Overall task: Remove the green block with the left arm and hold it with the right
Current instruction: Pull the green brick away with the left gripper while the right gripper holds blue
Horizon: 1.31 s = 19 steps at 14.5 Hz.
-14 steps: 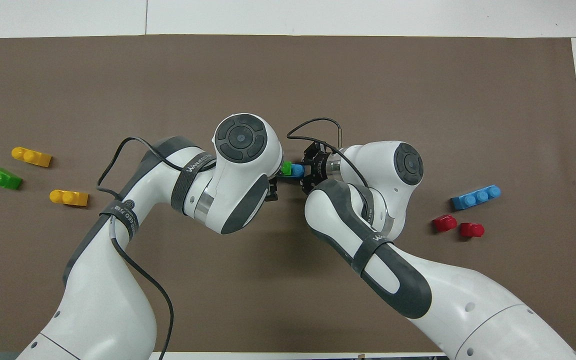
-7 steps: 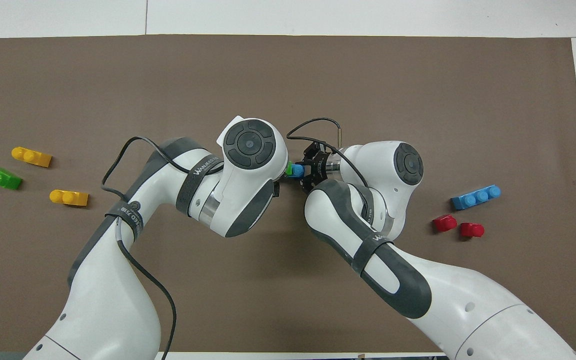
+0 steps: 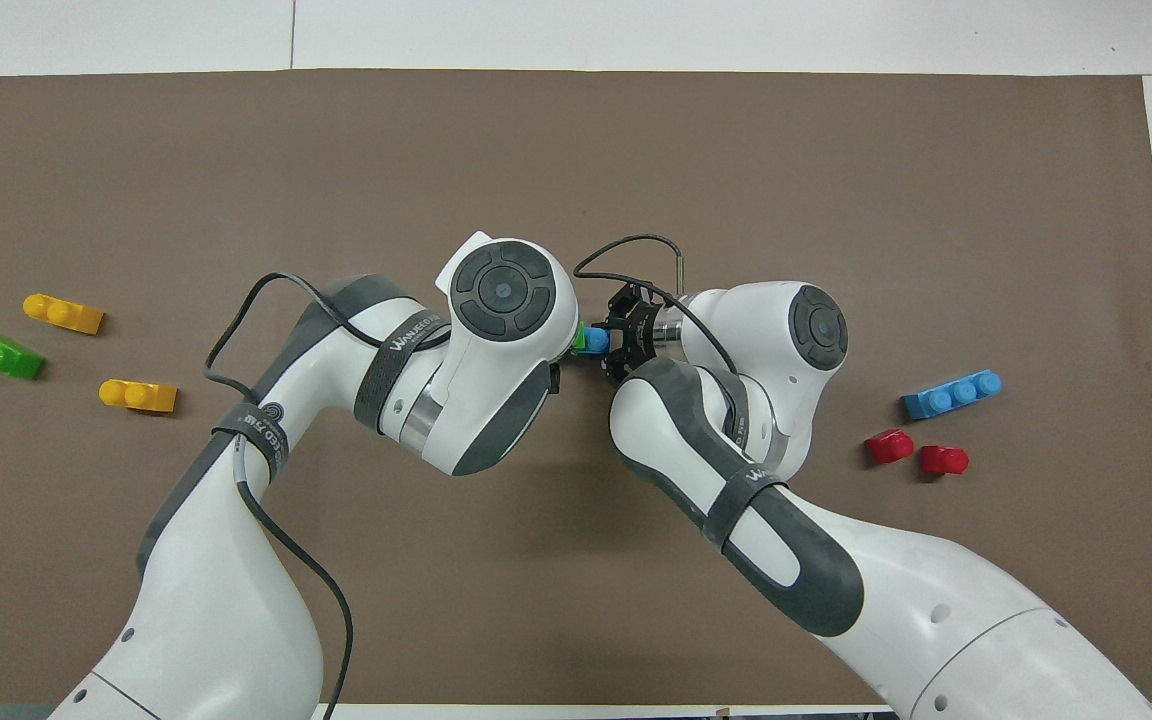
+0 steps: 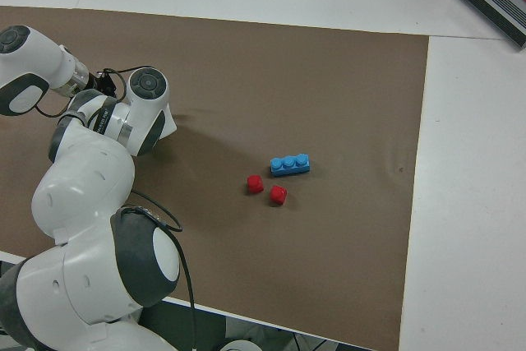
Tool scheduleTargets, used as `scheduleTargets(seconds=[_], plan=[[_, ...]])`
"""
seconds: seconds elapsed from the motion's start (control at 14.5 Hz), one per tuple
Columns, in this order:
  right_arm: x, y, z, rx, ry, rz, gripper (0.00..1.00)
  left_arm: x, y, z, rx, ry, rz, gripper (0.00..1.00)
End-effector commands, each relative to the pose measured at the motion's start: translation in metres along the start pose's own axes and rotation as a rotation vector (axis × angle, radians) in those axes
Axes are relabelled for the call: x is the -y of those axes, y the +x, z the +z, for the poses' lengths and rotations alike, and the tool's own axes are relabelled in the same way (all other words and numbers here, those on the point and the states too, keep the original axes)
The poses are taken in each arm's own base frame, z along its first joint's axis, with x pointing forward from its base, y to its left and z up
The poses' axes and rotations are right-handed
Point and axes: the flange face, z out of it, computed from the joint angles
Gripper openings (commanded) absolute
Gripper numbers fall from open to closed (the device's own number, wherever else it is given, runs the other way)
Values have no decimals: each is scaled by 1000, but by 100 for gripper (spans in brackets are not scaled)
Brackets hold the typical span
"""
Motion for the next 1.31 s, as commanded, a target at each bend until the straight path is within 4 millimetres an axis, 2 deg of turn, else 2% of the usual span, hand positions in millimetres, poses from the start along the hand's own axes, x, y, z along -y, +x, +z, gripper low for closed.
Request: scheduleTargets(seconds=[0.0,0.14,0.28,0.55,0.76,0.83,0.97,1.04,1.24], plan=[[0,4,4,8,12,2,0,-15,19,-43,7,-51,-7,0],[0,4,4,8,13,-1,0,-21,39,-71,4,-54,9,0],[0,4,4,8,13,-1,0,-27,58,-90,-5,-50,11,0],[0,3,4,9,14,-3,0,-43,102,-98,-32,-18,69,0],[13,9,-9,19,22,-37,0,-64,151,-95,-39,-3,147,0],[19,9,-17,20,34,-55,0,-71,169,-94,-40,1,167,0],[37,25,-43,33,40,-68,0,-80,207,-89,-35,16,216,0],[49,38,-62,46,41,-80,0,-84,225,-88,-27,24,252,0],[83,95,-127,90,21,-121,0,-93,280,-83,-16,38,335,0]])
